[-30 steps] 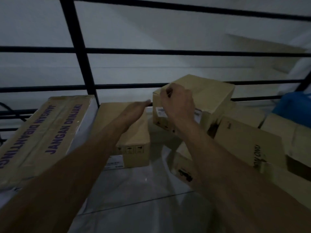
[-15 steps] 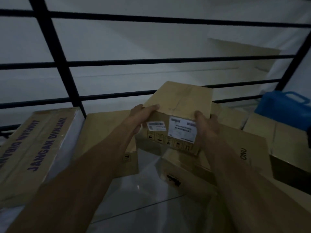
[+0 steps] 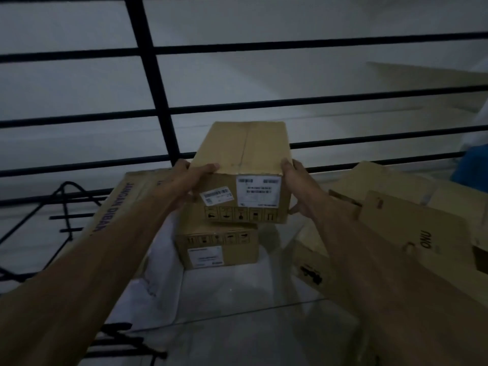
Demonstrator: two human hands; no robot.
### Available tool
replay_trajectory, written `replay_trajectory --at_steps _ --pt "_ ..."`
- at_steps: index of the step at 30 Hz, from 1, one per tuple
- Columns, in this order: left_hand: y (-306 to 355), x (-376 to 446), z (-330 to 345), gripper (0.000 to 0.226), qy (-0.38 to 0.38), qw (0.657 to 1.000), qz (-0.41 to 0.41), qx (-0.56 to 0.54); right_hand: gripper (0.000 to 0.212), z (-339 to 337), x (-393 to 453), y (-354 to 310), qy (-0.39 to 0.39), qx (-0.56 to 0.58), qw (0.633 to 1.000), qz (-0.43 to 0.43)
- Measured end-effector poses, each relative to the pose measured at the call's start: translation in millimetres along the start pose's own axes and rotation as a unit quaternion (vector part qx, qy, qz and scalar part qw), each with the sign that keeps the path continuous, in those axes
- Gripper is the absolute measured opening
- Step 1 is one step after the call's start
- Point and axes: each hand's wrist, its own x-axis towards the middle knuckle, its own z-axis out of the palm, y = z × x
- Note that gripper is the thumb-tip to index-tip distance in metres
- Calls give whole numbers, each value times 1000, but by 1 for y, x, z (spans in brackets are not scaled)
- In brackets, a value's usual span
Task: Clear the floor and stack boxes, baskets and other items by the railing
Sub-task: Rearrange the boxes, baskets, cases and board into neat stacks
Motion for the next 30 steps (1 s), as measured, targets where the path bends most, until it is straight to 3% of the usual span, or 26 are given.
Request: replay_trajectory --at_steps 4,7,10,12,15,17,20,26,30 --pt "-24 1 -31 48 -30 998 -48 23 55 36 4 16 -86 29 995 29" --pt "-35 18 -43 72 5 990 -17 137 52 51 9 20 -89 38 995 16" --pt "-28 26 -37 89 63 912 115 389 51 59 12 22 -67 40 997 -6" --pt "-21 20 -22 92 27 858 230 458 55 65 10 25 -61 29 998 -11" --pt "-33 18 4 85 -56 794 264 545 76 75 16 36 -58 25 998 -19" --pt "-43 21 10 76 -32 770 275 574 78 75 19 37 -57 14 998 -20" --pt "-42 26 8 70 4 768 301 566 74 70 11 31 -54 -12 998 -13" --pt "-37 25 11 69 1 781 278 560 60 60 2 26 -92 -19 996 11" --pt "-37 19 26 70 20 776 271 569 74 39 6 22 -69 -120 990 22"
